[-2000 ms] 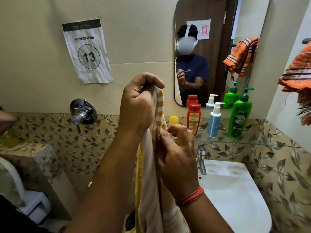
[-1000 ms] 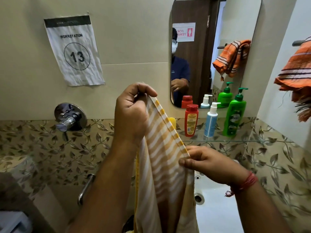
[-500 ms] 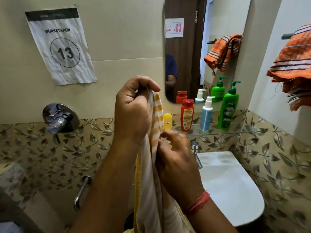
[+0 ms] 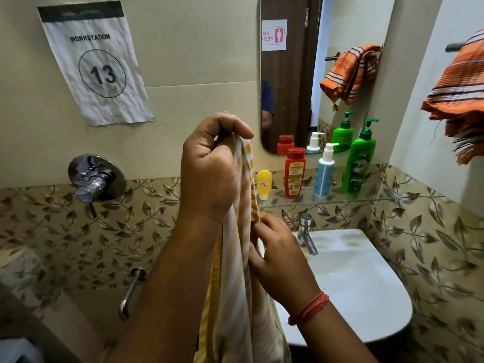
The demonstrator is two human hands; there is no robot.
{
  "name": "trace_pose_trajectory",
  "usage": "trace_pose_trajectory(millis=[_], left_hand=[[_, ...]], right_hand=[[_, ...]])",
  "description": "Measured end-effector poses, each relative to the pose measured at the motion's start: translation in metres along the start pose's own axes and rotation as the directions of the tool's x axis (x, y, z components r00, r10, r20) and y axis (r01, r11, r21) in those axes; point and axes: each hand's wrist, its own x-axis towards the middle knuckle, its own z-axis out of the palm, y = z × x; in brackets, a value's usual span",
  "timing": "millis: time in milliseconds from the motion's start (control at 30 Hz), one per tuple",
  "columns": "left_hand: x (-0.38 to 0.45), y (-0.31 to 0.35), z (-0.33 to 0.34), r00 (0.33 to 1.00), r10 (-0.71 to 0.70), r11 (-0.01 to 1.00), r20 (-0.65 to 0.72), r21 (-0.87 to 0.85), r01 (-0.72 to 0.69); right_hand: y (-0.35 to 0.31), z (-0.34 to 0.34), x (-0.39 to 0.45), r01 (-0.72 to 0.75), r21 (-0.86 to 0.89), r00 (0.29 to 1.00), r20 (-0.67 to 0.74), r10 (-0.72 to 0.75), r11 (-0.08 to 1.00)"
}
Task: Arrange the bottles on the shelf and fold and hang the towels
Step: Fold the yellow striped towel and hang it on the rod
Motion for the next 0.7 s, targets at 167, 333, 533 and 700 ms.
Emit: trace_pose_trajectory(millis=[167,333,533,700], left_hand=[[0.002,0.002,-0.001,1.0,0.005,1.0,-0.018,-0.007,-0.005],[0.01,-0.002,-0.003,0.996,0.003,1.0,-0.086,-0.005,-0.003],[0.017,-0.003,0.003,0.985,0.01,0.994,-0.175,0.105,0.008],[0.006,-0.016,0.016,0.979,-0.054,0.963,-0.196,0.249,0.103]], right_hand=[[0.007,-0.009,-0.009,0.083,0.213,0.996,-0.038,-0.077,0.973],[0.037,-0.023,-0.015,0.054,0.389,0.998,-0.052,-0.037,0.919],[0.069,-0.051,-0.025,-0.299,0.718,0.939,0.34,0.057,0.629],[0.096,-0.098,-0.017,-0.312,0.603,0.931,0.349,0.109,0.735]])
